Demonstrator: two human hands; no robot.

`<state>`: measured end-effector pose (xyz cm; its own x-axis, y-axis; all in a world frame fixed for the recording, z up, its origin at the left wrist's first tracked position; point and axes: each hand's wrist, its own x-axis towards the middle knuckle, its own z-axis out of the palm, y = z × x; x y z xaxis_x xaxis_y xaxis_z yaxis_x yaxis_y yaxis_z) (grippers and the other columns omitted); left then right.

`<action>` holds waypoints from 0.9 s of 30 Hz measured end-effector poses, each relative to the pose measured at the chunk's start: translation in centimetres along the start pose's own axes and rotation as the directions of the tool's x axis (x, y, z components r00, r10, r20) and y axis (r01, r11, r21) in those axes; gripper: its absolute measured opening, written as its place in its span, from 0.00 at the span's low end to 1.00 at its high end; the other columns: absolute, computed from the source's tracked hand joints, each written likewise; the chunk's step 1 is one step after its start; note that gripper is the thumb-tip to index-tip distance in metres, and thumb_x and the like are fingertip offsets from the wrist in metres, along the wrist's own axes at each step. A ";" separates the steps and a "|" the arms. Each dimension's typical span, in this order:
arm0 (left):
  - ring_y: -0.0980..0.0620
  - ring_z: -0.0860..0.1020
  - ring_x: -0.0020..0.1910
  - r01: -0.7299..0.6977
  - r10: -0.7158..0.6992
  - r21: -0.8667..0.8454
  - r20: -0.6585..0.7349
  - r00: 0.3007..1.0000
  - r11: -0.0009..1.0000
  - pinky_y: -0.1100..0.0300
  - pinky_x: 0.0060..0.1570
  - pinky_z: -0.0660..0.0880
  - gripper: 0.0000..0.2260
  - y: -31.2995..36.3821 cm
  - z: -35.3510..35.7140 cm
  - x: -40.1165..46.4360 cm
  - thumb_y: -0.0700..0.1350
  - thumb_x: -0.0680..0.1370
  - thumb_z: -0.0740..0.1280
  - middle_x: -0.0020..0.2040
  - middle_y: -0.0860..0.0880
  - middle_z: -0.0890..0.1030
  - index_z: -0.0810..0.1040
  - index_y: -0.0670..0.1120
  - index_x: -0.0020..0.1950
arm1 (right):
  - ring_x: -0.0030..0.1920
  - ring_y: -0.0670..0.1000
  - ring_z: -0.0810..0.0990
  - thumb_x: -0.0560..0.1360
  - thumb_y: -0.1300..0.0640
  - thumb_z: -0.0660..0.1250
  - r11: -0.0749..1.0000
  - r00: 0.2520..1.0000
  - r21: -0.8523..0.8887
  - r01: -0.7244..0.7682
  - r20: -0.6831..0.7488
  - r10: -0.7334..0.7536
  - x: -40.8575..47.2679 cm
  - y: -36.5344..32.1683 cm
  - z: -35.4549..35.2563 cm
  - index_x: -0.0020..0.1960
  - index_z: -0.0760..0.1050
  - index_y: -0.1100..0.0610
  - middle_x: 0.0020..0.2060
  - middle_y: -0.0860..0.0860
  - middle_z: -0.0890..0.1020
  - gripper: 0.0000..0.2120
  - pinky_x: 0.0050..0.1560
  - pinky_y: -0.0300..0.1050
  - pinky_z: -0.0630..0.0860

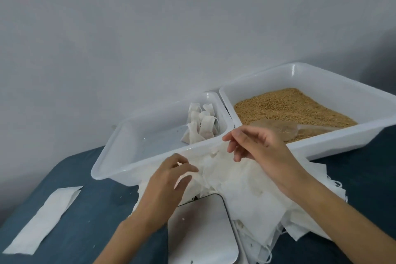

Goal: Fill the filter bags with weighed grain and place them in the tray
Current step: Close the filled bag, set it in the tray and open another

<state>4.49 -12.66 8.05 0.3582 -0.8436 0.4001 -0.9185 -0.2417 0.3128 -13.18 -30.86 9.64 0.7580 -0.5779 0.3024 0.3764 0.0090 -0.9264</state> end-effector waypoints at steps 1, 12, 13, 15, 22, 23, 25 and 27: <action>0.59 0.76 0.44 -0.055 0.054 0.079 0.020 0.998 0.995 0.68 0.44 0.73 0.13 -0.1 0.2 -0.4 0.35 0.77 0.75 0.54 0.56 0.77 0.87 0.51 0.55 | 0.37 0.52 0.79 0.79 0.51 0.66 1.000 1.000 -0.005 0.004 -0.002 -0.004 0.0 0.1 0.0 0.48 0.86 0.54 0.39 0.54 0.84 0.12 0.46 0.42 0.80; 0.48 0.74 0.42 -0.164 0.239 0.298 -0.235 0.942 0.940 0.54 0.33 0.71 0.08 0.0 0.6 0.8 0.32 0.72 0.79 0.51 0.48 0.80 0.84 0.42 0.46 | 0.36 0.52 0.79 0.78 0.49 0.66 0.999 0.999 -0.040 0.034 0.010 -0.034 0.1 0.6 0.1 0.47 0.86 0.54 0.38 0.54 0.84 0.12 0.43 0.40 0.79; 0.50 0.75 0.43 -0.130 0.192 0.200 -0.337 0.922 0.971 0.55 0.38 0.74 0.05 0.3 0.2 0.7 0.34 0.76 0.76 0.49 0.52 0.80 0.84 0.43 0.47 | 0.36 0.52 0.79 0.78 0.50 0.66 0.998 0.999 -0.044 0.041 0.018 -0.040 0.1 0.6 0.2 0.47 0.86 0.55 0.38 0.55 0.84 0.12 0.43 0.40 0.79; 0.56 0.74 0.42 -0.030 -0.003 -0.064 -0.466 0.885 0.997 0.63 0.43 0.72 0.06 1.2 -0.4 0.6 0.37 0.80 0.72 0.44 0.58 0.79 0.83 0.48 0.48 | 0.35 0.51 0.79 0.78 0.49 0.68 0.995 0.998 -0.080 0.060 0.038 -0.057 0.0 0.9 0.3 0.48 0.85 0.54 0.40 0.54 0.85 0.11 0.42 0.40 0.78; 0.52 0.79 0.38 0.051 -0.341 -0.737 -0.249 0.906 0.673 0.64 0.39 0.76 0.07 5.5 0.8 0.8 0.39 0.81 0.70 0.40 0.47 0.84 0.85 0.48 0.46 | 0.48 0.52 0.83 0.74 0.45 0.75 0.948 0.986 -0.315 0.040 0.166 0.013 -0.4 2.1 1.1 0.56 0.83 0.47 0.52 0.46 0.85 0.13 0.51 0.49 0.81; 0.54 0.77 0.36 0.056 -0.370 -0.776 -0.235 0.899 0.628 0.66 0.38 0.74 0.06 5.6 1.1 0.8 0.39 0.81 0.70 0.40 0.47 0.84 0.85 0.46 0.46 | 0.47 0.50 0.83 0.76 0.50 0.75 0.945 0.988 -0.324 0.054 0.155 -0.003 -0.4 2.1 1.0 0.53 0.83 0.50 0.48 0.46 0.85 0.08 0.49 0.47 0.79; 0.52 0.73 0.33 0.080 -0.478 -0.857 -0.204 0.854 0.509 0.64 0.35 0.72 0.06 5.1 1.9 0.7 0.40 0.81 0.70 0.39 0.45 0.82 0.84 0.44 0.46 | 0.40 0.48 0.81 0.77 0.57 0.74 0.951 0.994 -0.307 0.037 0.114 -0.002 -0.3 2.1 0.7 0.49 0.84 0.55 0.40 0.52 0.84 0.02 0.42 0.43 0.77; 0.49 0.72 0.33 0.131 -0.591 -0.918 -0.129 0.796 0.376 0.61 0.34 0.73 0.06 4.2 2.5 0.5 0.42 0.82 0.70 0.39 0.44 0.82 0.84 0.42 0.47 | 0.36 0.49 0.81 0.77 0.61 0.73 0.957 0.992 -0.288 -0.025 0.113 0.060 -0.1 2.0 0.3 0.49 0.83 0.60 0.35 0.59 0.80 0.03 0.40 0.46 0.79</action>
<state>0.40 -15.32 7.41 0.8498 -0.4669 0.2444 -0.1448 0.2391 0.9601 -12.31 -30.57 7.81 0.8344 -0.4804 0.2700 0.1883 -0.2119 -0.9590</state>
